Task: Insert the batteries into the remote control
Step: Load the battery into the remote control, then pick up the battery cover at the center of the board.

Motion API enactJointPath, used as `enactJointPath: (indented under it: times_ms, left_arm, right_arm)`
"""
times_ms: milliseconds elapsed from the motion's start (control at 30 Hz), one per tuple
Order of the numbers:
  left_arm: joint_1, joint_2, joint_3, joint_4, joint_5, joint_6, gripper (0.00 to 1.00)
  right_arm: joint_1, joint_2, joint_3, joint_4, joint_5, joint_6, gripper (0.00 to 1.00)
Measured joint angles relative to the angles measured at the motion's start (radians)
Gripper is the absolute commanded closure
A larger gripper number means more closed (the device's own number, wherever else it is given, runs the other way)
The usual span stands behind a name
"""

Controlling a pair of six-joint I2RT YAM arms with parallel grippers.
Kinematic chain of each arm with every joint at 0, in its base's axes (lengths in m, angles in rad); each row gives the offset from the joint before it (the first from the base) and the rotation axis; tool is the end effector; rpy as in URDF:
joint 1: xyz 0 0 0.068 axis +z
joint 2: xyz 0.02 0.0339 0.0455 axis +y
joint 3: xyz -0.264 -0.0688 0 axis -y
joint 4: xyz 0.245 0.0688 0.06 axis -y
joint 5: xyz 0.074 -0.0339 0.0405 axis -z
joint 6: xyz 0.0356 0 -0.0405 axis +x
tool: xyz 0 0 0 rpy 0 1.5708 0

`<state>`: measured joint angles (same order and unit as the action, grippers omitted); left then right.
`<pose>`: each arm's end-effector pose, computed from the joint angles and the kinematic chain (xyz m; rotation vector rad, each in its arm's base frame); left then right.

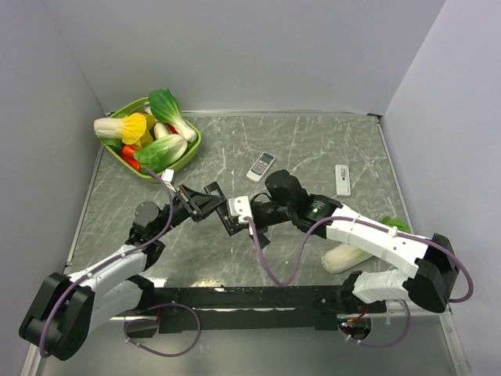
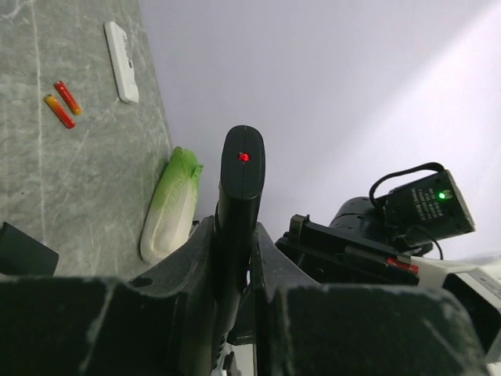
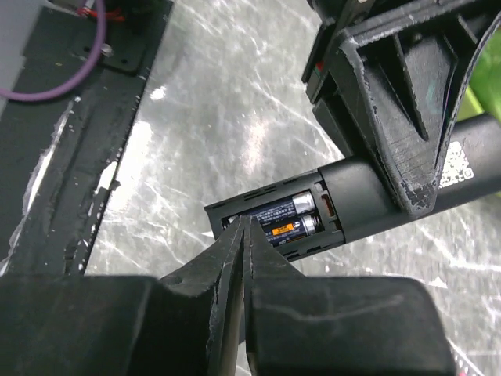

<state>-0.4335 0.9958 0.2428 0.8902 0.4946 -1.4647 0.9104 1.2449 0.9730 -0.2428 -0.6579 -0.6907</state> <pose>0.1749 -0.0996 0.2257 -0.4085 1.7169 -1.8305 0.1524 0.2317 0.3053 -1.7362 1.1219 0.8175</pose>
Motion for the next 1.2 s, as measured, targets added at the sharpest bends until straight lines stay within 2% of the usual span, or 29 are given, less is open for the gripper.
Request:
enactJointPath:
  times_ms: [267, 433, 467, 500, 567, 600, 733, 867, 933, 1067, 1200]
  left_arm:
    - [0.001, -0.047, 0.002, -0.089, -0.033, 0.074, 0.98]
    - [-0.002, -0.114, 0.028, -0.226, -0.074, 0.187, 0.98]
    - [-0.005, -0.125, 0.033, -0.242, -0.08, 0.209, 0.98]
    - [-0.01, -0.142, 0.041, -0.264, -0.091, 0.24, 0.98]
    - [-0.017, -0.168, 0.053, -0.294, -0.117, 0.291, 0.98]
    - [-0.02, -0.178, 0.058, -0.304, -0.129, 0.314, 0.98]
    - [-0.024, -0.201, 0.072, -0.367, -0.217, 0.42, 0.98]
    - [-0.024, -0.203, 0.071, -0.436, -0.311, 0.497, 0.98]
    - [-0.024, -0.212, 0.058, -0.452, -0.353, 0.525, 0.98]
    - [-0.024, -0.236, 0.009, -0.453, -0.398, 0.549, 0.99]
    - [-0.024, -0.244, -0.04, -0.45, -0.425, 0.559, 0.98]
  right_arm:
    - [0.017, 0.076, 0.088, -0.085, 0.076, 0.058, 0.9]
    - [0.017, 0.102, 0.12, -0.116, 0.095, 0.113, 0.85]
    - [0.017, 0.098, 0.121, -0.114, 0.097, 0.127, 0.81]
    - [0.016, 0.092, 0.121, -0.112, 0.101, 0.142, 0.69]
    - [0.016, 0.066, 0.118, -0.109, 0.119, 0.185, 0.57]
    - [0.016, 0.053, 0.114, -0.106, 0.125, 0.201, 0.47]
    - [0.003, -0.045, 0.097, -0.088, 0.183, 0.299, 0.43]
    - [-0.053, -0.1, 0.098, -0.08, 0.276, 0.45, 0.19]
    - [-0.104, -0.089, 0.099, -0.105, 0.315, 0.525, 0.14]
    - [-0.177, -0.047, 0.071, -0.177, 0.401, 0.661, 0.14]
    - [-0.182, -0.006, 0.013, -0.246, 0.448, 0.769, 0.13]
